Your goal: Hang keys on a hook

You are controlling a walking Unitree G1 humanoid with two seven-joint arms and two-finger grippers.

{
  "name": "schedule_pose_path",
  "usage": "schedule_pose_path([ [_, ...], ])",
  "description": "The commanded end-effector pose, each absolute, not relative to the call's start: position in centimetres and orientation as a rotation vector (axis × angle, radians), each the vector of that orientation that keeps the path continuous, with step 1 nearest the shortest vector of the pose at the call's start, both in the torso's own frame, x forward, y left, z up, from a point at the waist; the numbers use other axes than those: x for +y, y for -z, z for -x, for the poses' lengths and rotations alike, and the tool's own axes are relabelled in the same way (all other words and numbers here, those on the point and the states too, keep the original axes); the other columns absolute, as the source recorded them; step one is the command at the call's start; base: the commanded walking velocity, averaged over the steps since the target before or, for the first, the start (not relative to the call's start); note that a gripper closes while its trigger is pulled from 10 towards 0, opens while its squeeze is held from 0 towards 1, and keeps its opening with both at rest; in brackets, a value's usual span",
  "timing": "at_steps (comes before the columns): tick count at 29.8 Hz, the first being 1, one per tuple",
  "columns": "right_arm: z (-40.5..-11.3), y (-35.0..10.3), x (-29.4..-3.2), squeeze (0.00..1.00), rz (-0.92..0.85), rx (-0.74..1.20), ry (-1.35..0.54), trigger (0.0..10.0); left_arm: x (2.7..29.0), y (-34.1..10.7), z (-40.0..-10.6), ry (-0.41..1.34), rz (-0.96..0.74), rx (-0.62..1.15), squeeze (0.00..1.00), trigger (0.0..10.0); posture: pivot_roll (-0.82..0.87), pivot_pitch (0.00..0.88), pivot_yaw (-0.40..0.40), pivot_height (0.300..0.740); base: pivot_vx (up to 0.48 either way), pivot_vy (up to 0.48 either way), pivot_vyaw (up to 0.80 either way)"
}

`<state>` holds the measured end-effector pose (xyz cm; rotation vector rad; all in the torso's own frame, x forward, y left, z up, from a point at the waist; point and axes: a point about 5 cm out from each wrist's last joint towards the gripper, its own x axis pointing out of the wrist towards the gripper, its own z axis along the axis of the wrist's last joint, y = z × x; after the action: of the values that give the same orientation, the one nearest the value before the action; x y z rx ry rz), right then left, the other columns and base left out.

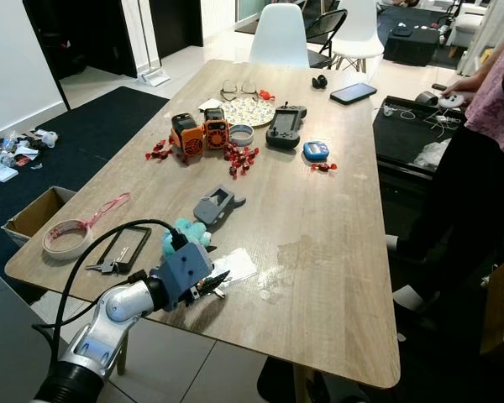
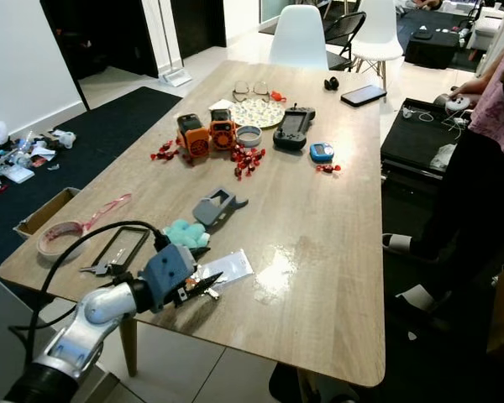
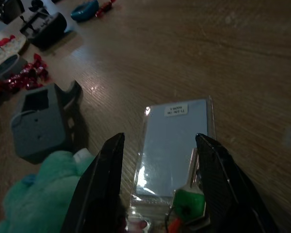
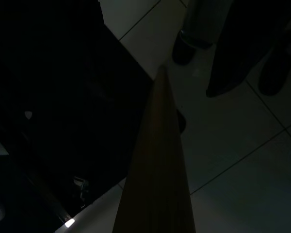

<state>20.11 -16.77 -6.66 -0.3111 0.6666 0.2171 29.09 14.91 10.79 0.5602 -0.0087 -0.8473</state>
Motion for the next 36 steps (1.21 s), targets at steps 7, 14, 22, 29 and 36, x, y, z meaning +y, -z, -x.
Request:
schedule_pose_path([
  [7, -19.5, 7.0, -16.6, 0.00, 0.304, 0.685, -0.216, 10.0, 15.0, -9.8, -29.3, 0.842, -0.528, 0.075, 0.00, 10.0, 0.04, 0.079, 0.020, 0.740, 0.000, 0.000, 0.00],
  [14, -19.6, 7.0, -16.6, 0.00, 0.303, 0.686, -0.215, 10.0, 15.6, -9.4, -28.6, 0.906, -0.508, 0.117, 0.00, 10.0, 0.04, 0.077, 0.019, 0.740, 0.000, 0.000, 0.00],
  [22, -19.6, 7.0, -16.6, 0.00, 0.304, 0.685, -0.217, 10.0, 16.1, -9.3, -28.4, 0.913, -0.479, 0.147, 0.00, 10.0, 0.04, 0.079, 0.019, 0.740, 0.000, 0.000, 0.00],
  [29, -19.6, 7.0, -16.7, 0.00, 0.303, 0.685, -0.214, 10.0, 16.2, -9.7, -28.9, 0.885, -0.478, 0.127, 0.00, 10.0, 0.04, 0.079, 0.020, 0.740, 0.000, 0.000, 0.00],
  [36, -19.6, 7.0, -16.7, 0.00, 0.304, 0.684, -0.213, 10.0, 16.6, -10.1, -29.4, 0.879, -0.489, 0.120, 0.00, 10.0, 0.03, 0.078, 0.021, 0.740, 0.000, 0.000, 0.00],
])
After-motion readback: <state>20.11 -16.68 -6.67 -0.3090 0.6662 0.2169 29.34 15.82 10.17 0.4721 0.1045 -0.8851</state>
